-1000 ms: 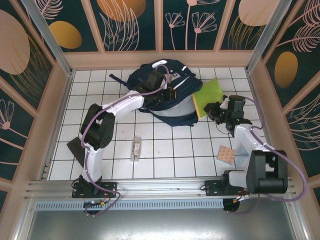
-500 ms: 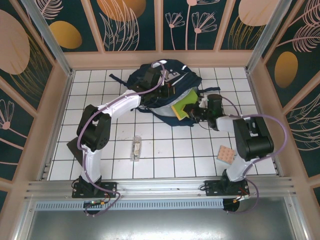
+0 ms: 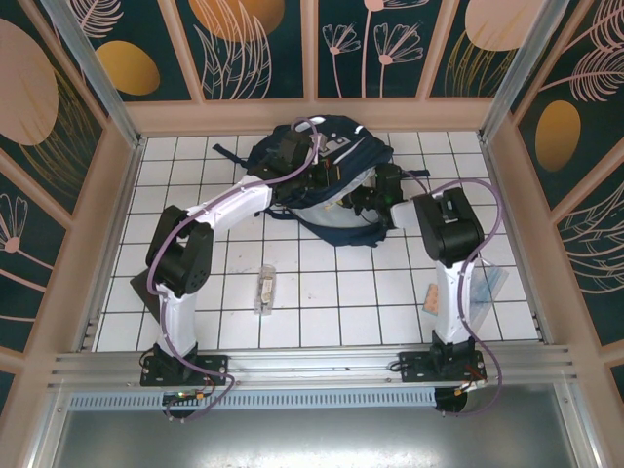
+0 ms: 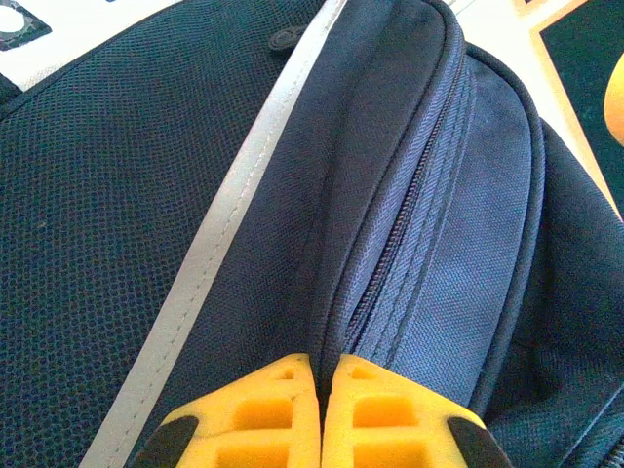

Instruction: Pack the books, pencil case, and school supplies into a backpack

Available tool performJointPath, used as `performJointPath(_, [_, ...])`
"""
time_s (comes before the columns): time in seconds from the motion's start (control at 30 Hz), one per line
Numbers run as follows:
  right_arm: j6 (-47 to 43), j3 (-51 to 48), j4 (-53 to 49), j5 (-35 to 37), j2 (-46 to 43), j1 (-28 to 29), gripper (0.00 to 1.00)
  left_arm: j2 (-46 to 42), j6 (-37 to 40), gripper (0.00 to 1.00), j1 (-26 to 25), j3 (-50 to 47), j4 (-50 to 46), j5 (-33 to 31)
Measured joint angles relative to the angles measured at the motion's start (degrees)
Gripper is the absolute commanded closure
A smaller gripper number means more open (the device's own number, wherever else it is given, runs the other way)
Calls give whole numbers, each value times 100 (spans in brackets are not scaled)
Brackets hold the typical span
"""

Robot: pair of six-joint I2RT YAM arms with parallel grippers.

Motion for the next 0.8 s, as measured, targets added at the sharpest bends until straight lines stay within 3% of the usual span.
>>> performJointPath(0.17, [94,321,-256,269,26,90,50,-37,-42,100,13,-20,66,-4])
performJointPath(0.3, [-66,391,-758,608,-251,155,32,-118,-68,100,20,-20,164,-46])
performJointPath(0.8, [-673,-251,-2758,1119,-1567,-96,26,-195,-122,100,85,-31,240,-94])
